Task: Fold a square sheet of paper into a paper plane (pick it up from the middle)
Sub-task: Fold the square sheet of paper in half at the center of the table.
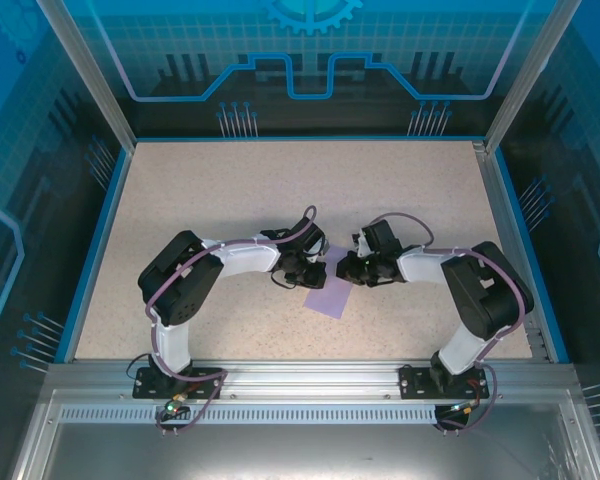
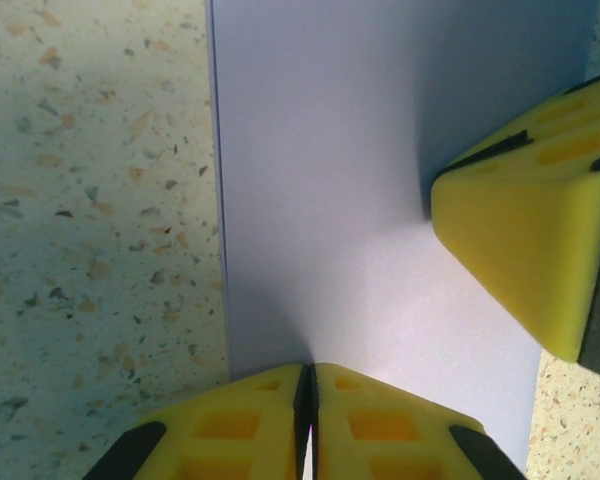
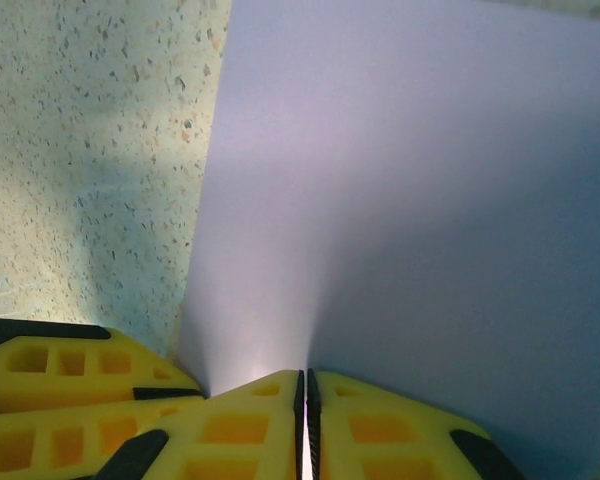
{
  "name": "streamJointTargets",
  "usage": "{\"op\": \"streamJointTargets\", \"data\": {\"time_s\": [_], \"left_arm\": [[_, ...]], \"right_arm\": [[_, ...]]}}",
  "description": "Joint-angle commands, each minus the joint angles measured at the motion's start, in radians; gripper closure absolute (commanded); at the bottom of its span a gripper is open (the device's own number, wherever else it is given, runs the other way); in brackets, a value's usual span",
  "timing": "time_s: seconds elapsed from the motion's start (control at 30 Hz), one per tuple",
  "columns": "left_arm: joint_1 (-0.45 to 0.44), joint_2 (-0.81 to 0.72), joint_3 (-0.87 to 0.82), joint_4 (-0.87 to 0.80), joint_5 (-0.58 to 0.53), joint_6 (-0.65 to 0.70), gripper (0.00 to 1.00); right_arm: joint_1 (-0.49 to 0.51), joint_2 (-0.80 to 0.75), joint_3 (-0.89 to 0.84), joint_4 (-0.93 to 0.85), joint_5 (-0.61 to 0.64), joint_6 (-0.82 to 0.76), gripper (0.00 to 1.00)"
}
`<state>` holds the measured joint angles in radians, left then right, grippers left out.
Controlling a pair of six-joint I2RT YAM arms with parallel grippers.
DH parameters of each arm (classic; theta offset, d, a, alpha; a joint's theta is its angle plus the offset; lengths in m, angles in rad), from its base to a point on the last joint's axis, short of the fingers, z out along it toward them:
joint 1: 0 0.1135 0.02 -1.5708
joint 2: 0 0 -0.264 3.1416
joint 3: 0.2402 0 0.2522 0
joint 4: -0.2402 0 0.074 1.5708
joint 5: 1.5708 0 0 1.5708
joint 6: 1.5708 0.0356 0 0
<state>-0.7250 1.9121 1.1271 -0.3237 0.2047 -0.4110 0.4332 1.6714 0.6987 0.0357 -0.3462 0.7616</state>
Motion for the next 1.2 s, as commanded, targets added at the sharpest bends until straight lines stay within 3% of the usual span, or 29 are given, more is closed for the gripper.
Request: {"op": "streamJointTargets", "data": {"time_s": [0.0,0.47,0.9,1.17], "left_arm": [[-0.01,0.057,-0.065,-0.17,-0.088,0.028,0.87],[-0.01,0.053,-0.087,-0.161,-0.087,0.025,0.87],[-0.01,0.036,-0.079,-0.157,-0.056,0.012,0.86],[-0.01,0.004,-0.044,-0.168,-0.027,0.006,0.84]], "right_arm": [[-0.059,0.004,0.001,-0.016,0.054,-0.042,0.87],[-0.235,-0.038,-0.027,-0.025,0.032,-0.092,0.88],[-0.181,-0.18,-0.05,-0.028,-0.015,-0.062,0.87],[-0.16,-0.119,-0.028,-0.018,0.012,-0.086,0.87]]}}
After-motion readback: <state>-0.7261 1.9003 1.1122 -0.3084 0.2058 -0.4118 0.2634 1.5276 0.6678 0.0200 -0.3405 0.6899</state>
